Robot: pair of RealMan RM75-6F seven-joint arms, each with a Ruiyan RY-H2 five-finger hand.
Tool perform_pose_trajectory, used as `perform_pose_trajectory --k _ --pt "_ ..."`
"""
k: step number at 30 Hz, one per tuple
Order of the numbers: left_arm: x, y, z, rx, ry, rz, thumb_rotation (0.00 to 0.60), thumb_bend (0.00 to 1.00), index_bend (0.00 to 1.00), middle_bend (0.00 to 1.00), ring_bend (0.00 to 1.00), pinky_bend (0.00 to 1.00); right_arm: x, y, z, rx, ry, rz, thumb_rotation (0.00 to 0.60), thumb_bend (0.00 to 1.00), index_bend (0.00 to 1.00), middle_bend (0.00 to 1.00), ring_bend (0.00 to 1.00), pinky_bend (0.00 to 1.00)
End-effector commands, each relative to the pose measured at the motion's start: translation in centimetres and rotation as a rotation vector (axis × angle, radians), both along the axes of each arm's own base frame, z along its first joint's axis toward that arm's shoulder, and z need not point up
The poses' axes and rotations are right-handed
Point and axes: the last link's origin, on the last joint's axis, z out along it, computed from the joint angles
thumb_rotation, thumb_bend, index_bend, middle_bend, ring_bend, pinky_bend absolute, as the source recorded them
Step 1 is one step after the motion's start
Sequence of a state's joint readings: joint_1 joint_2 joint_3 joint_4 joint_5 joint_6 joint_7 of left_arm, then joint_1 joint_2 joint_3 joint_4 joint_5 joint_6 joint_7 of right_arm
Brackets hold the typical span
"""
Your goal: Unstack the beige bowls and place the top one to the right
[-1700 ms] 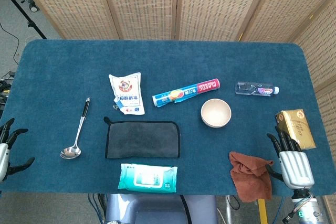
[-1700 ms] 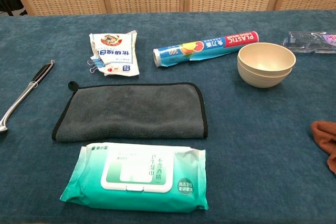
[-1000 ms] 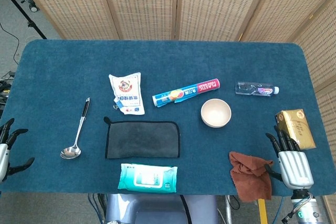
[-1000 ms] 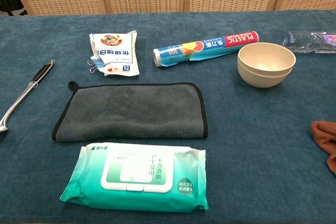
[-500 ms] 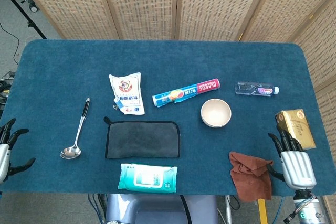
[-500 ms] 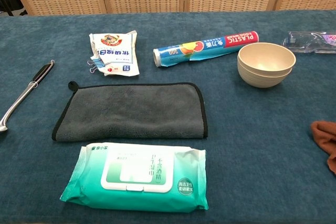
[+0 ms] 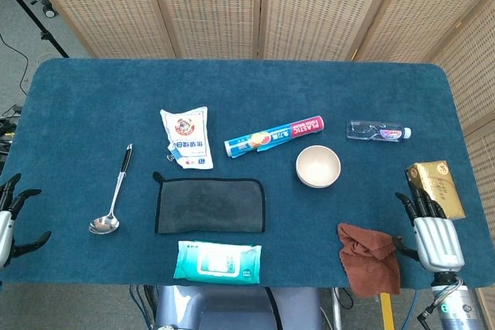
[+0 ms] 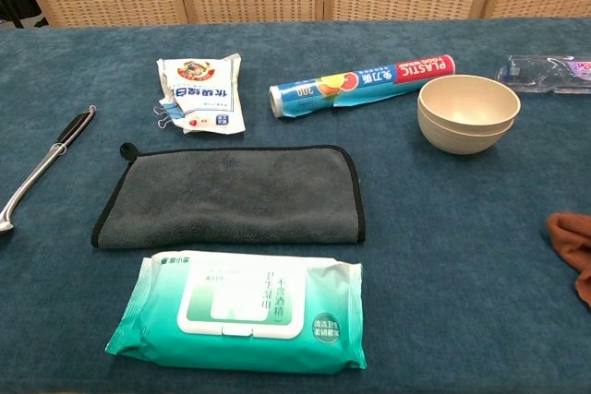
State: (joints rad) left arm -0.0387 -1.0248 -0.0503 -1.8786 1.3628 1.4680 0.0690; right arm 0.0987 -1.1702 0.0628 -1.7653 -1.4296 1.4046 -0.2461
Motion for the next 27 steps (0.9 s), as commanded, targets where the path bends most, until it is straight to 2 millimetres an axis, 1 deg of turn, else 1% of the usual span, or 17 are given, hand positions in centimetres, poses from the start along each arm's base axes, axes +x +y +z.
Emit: perform_pose_trajectory --k 1,6,9,12,18,22,27 --pt "0.0 0.0 0.0 0.002 -0.001 0.001 0.6 0.18 0.26 0.0 0.0 0.05 -0.5 -1.7 -0.5 -0.001 0.008 0.002 0.6 0.26 0.15 0.0 0.0 0.16" --pt "-0.1 0.1 0.1 0.004 -0.002 0.002 0.6 0.18 0.26 0.0 0.0 0.05 -0.4 -4.1 -1.0 -0.009 0.019 0.025 0.6 0.26 0.15 0.0 0.0 0.16" --pt "0.0 0.0 0.1 0.004 -0.003 0.001 0.6 0.18 0.26 0.0 0.0 0.05 -0.1 -5.3 -1.5 0.002 0.036 0.041 0.6 0.26 0.16 0.0 0.0 0.16" --pt "0.0 0.0 0.2 0.009 -0.005 0.001 0.6 0.18 0.26 0.0 0.0 0.05 0.4 -6.5 -2.2 0.02 0.053 0.064 0.6 0.26 0.19 0.0 0.0 0.16" --pt "-0.1 0.0 0.3 0.012 -0.008 0.002 0.6 0.18 0.26 0.0 0.0 0.05 1.1 -8.3 -3.2 0.043 0.061 0.083 0.6 0.26 0.27 0.01 0.0 0.16" --pt "-0.1 0.0 0.3 0.009 -0.01 0.002 0.6 0.18 0.26 0.0 0.0 0.05 1.6 -9.4 -4.0 0.049 0.055 0.088 0.6 0.26 0.27 0.01 0.0 0.16" --pt "0.0 0.0 0.3 0.01 -0.012 0.001 0.6 0.18 0.26 0.0 0.0 0.05 2.8 -10.8 -5.2 0.058 0.031 0.113 0.6 0.26 0.27 0.01 0.0 0.16"
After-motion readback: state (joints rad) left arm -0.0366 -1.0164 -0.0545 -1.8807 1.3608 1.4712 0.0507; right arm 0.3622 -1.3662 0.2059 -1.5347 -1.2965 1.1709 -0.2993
